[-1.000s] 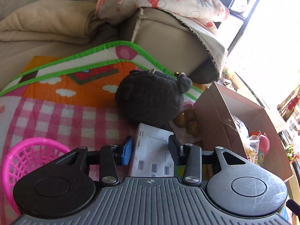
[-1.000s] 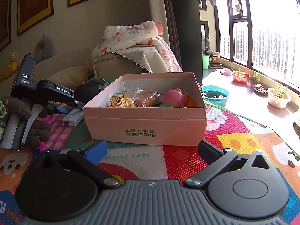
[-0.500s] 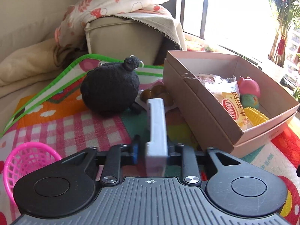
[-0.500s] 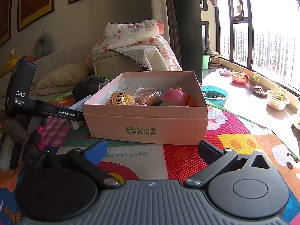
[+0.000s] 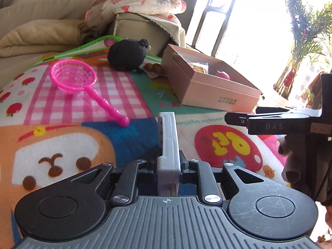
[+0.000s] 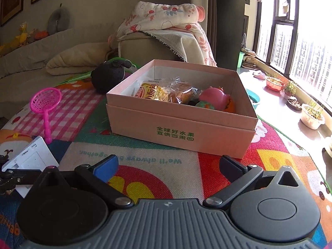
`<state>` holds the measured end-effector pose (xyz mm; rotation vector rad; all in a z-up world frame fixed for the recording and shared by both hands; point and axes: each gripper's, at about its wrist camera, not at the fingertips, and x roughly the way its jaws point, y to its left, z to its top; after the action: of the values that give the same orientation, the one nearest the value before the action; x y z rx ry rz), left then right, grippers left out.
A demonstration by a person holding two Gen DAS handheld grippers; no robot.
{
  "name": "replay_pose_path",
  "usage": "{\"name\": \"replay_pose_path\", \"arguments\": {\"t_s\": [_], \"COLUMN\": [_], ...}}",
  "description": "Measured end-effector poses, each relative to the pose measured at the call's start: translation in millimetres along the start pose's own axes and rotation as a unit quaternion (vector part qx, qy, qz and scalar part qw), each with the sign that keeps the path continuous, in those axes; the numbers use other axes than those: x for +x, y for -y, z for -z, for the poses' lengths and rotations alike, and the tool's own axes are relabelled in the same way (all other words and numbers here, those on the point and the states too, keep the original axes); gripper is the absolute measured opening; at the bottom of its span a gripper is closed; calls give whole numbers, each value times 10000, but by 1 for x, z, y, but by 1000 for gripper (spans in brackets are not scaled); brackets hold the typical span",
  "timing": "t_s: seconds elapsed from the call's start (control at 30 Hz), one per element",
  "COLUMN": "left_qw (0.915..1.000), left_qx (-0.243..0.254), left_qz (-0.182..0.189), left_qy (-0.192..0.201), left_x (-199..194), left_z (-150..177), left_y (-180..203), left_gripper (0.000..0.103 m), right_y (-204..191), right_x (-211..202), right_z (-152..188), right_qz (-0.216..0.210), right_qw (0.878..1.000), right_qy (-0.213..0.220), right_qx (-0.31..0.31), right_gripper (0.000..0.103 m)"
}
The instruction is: Organize objects
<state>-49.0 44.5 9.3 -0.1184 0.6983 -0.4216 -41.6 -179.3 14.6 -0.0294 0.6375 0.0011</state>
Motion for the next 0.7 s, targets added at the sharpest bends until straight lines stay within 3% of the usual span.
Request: {"name": "replay_pose_path", "arguments": {"t_s": [0.13, 0.23, 0.3, 0.4, 0.57, 0.63, 0.67, 0.7], "left_qw": [9985, 9960, 9926, 9892, 9912, 9901, 9892, 9885], "left_qx": [-146, -650, -1029, -1332, -1167, -1250, -1316, -1373], "left_qz": [-436, -485, -432, -290, -276, -204, -147, -94], "left_qy": [288, 387, 479, 542, 560, 606, 625, 635], "left_x": [-31, -43, -48, -49, -47, -48, -49, -49], "left_z": [3, 6, 8, 10, 18, 21, 22, 23], "left_y": [-28, -61, -78, -91, -84, -87, -89, -91], "left_gripper": [20, 20, 20, 20, 20, 20, 20, 20], "right_y": [-46, -87, -119, -164, -212, -217, -219, -218], "right_x": [-3, 12, 30, 68, 125, 136, 139, 140], "right_z": [-38, -71, -89, -108, -114, -113, -113, -113], "right_qz": [-814, -1463, -1655, -1726, -1527, -1450, -1409, -1426], "right_qw": [9962, 9881, 9837, 9785, 9738, 9727, 9716, 9700], "right_qy": [-47, -309, -474, -771, -1204, -1332, -1410, -1481], "right_qx": [-306, -366, -528, -824, -1177, -1231, -1275, -1298], "right_gripper": [103, 103, 103, 103, 103, 95, 81, 77]}}
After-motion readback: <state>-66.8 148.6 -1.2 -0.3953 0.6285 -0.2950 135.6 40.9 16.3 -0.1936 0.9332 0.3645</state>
